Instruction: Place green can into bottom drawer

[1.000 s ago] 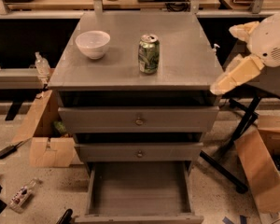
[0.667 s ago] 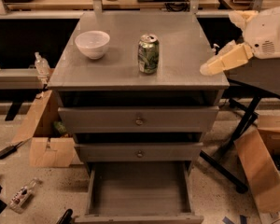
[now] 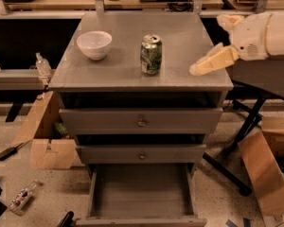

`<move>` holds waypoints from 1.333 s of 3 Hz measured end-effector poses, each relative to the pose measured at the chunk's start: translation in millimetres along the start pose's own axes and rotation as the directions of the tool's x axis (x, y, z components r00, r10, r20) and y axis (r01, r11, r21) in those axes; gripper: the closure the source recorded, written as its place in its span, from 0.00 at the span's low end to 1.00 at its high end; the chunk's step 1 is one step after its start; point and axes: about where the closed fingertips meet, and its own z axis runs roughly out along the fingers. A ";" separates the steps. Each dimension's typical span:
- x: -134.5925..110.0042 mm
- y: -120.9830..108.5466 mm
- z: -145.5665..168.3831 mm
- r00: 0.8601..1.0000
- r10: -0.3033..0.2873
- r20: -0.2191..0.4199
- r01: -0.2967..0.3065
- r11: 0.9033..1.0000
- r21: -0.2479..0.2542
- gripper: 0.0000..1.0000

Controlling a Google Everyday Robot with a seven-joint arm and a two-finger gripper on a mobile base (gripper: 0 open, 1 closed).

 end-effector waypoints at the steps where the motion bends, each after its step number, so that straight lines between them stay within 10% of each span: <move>1: 0.7 -18.0 60.7 0.996 0.017 0.088 -0.014 0.999 -0.035 0.00; 4: 2.5 -29.9 174.7 0.942 0.221 0.253 -0.200 0.974 -0.106 0.00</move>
Offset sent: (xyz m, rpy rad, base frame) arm 0.1374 0.0755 -0.0547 0.2871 -0.0185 0.0707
